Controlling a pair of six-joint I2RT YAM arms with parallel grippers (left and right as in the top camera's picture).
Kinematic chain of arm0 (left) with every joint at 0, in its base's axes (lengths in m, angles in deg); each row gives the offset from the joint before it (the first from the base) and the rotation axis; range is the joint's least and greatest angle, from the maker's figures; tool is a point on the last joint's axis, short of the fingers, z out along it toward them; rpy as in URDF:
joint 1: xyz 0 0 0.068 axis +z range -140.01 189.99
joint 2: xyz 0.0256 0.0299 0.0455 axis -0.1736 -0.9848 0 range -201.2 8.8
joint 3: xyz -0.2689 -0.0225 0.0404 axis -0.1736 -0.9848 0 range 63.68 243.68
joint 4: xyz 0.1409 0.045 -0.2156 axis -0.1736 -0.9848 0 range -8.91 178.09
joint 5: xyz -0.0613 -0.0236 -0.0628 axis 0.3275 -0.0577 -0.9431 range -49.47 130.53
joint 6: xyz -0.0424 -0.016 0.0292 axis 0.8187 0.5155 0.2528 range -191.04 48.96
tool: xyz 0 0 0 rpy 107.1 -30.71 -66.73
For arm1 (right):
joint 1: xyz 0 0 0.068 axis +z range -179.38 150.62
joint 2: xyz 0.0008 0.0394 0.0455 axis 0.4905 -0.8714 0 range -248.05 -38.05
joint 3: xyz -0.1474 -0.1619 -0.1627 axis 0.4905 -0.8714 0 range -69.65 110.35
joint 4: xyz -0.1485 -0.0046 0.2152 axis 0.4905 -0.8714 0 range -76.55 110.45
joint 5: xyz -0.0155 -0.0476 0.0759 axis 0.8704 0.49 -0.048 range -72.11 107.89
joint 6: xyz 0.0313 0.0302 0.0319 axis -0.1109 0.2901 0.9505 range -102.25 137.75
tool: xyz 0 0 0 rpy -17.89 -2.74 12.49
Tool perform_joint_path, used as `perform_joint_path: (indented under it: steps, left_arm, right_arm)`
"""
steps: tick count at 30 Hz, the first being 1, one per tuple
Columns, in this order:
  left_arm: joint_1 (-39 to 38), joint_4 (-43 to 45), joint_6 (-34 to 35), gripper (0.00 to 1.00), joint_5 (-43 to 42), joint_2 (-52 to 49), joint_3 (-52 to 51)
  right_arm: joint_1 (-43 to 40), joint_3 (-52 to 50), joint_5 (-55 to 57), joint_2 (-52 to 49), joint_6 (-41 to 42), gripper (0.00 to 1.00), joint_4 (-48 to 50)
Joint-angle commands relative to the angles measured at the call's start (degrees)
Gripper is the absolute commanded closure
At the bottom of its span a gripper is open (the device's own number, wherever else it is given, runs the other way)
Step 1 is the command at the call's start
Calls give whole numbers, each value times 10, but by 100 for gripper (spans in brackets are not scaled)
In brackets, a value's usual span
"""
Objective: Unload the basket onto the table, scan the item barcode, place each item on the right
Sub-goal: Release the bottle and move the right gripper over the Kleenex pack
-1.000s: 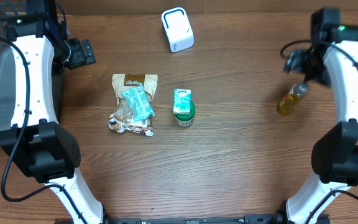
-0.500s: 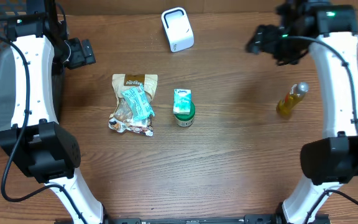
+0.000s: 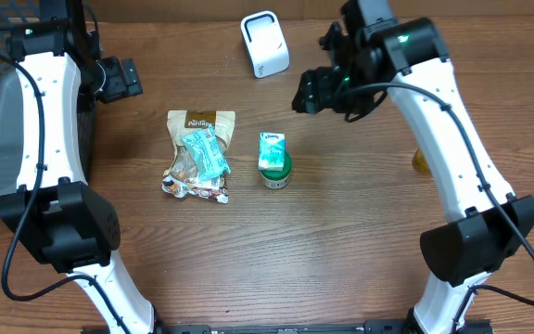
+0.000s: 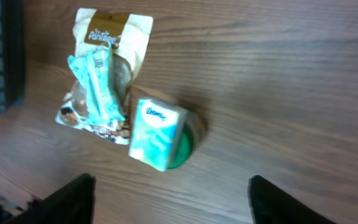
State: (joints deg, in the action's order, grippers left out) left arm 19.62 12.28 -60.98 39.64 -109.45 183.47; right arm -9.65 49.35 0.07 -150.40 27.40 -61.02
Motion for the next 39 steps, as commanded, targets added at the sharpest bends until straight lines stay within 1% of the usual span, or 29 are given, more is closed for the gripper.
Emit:
perform_joint_path:
  steps: [1,4,8,9,10,16,17,20,22,26,28,30,34,39]
  left_arm:
    - [1,0,-11,0,-2,0,14]
    - [1,0,-11,0,-2,0,14]
    - [1,0,-11,0,-2,0,14]
    - [1,0,-11,1,-2,0,14]
    - [1,0,-11,0,-2,0,14]
    - [1,0,-11,0,-2,0,14]
    - [1,0,-11,0,-2,0,14]
    - [1,0,-11,1,-2,0,14]
    - [1,0,-11,0,-2,0,14]
    - [1,0,-11,0,-2,0,14]
    - [1,0,-11,1,-2,0,14]
    - [1,0,-11,0,-2,0,14]
    - [1,0,-11,0,-2,0,14]
    - [1,0,-11,0,-2,0,14]
  right_arm:
    - [13,-22,0,3,30,31,12]
    - [20,-53,2,3,41,37,33]
    - [24,-88,1,3,41,37,61]
    - [24,-98,1,3,41,23,71]
    - [24,-105,1,3,41,0,77]
    - [24,-129,1,3,41,0,90]
    - [24,-129,1,3,41,6,90]
    - [24,-129,1,3,41,33,88]
    - [24,-129,1,3,41,43,83]
    - [24,-130,2,3,67,48,77]
    - [25,-130,2,3,71,51,77]
    - [30,-137,2,3,71,53,80]
    - [44,-164,2,3,72,53,97]
    - [63,-206,1,3,99,53,134]
